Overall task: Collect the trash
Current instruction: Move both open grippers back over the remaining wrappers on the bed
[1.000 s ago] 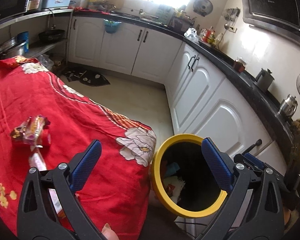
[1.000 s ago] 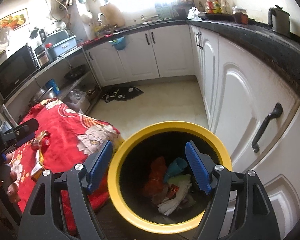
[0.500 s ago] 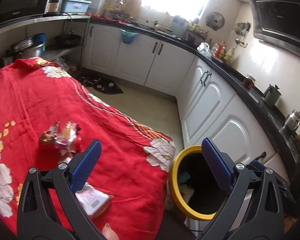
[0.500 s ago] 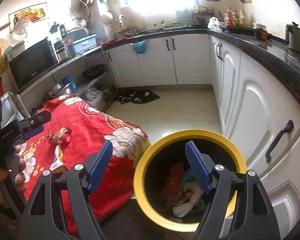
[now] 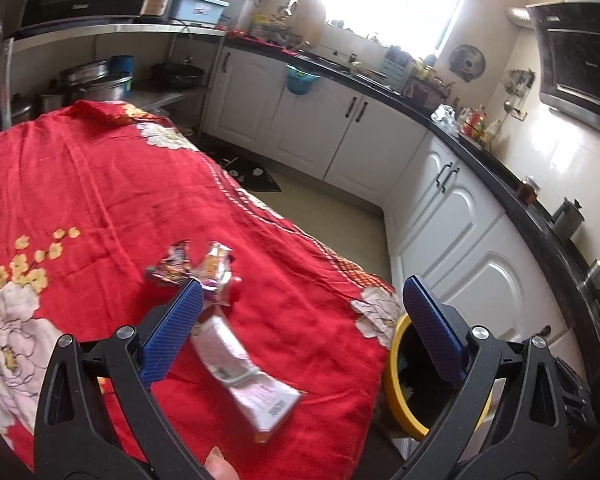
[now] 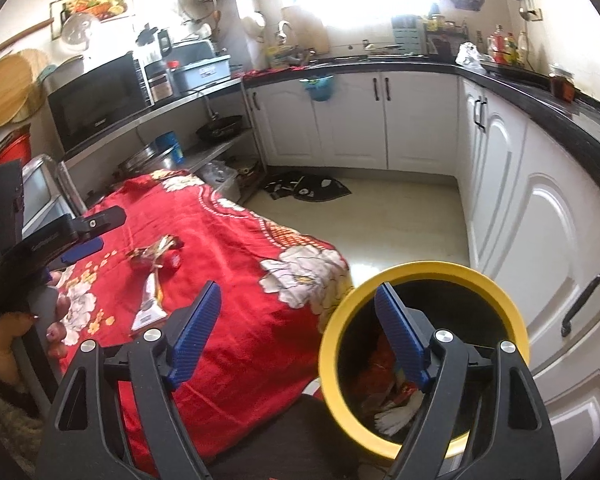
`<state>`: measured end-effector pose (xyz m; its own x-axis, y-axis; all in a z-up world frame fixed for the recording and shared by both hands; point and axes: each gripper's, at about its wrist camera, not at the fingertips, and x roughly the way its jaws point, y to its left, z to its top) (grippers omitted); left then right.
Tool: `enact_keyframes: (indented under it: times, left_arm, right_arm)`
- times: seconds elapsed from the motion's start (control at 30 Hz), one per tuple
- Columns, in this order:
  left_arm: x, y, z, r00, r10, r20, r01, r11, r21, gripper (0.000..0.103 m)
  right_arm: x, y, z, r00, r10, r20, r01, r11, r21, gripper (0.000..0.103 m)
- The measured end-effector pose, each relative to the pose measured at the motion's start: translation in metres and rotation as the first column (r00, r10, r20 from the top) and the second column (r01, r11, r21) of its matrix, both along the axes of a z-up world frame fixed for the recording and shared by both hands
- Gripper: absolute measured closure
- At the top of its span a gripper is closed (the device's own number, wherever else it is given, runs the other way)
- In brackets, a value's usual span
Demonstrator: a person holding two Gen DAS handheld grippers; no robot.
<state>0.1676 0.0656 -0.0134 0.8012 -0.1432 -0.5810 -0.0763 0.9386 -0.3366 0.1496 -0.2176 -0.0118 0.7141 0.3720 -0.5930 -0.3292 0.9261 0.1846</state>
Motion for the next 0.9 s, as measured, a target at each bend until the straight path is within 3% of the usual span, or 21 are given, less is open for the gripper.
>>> enact_keyframes:
  times: [0.63,0.9]
  left_arm:
    - [-0.01,0.087,-0.009,0.983,0.178,-0.045,-0.18,0.982,-0.049,0.011]
    - [-0.01,0.105,-0.018,0.979,0.186,-0.078,-0.193,0.977,-0.093,0.011]
  right_arm:
    - [0.003,0.09,-0.008,0.977,0.211,-0.018,-0.212,0.976,-0.054,0.026]
    - [0.003,0.125,-0.015,0.956,0.294,-0.029,-0.295,0.952,-0.084,0.026]
